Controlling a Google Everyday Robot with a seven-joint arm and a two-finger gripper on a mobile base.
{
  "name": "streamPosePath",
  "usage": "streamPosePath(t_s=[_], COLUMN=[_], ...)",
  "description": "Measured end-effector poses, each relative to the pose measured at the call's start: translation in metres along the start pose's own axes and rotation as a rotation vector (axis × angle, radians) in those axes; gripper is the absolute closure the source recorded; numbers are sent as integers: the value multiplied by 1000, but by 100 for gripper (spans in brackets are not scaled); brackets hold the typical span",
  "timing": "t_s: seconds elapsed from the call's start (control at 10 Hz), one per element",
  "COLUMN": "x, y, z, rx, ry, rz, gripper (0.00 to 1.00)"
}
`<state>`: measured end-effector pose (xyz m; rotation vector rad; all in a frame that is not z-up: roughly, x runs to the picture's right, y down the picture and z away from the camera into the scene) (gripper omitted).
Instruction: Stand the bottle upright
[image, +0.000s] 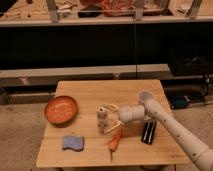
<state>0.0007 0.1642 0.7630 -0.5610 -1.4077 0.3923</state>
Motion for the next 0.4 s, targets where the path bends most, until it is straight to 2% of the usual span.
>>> streamPosePath(t_s=[0.3,0.4], x=[6,9], y=[2,3], z=[-13,-21], rx=[41,65], ry=[51,70], rz=[12,18], gripper=[20,20])
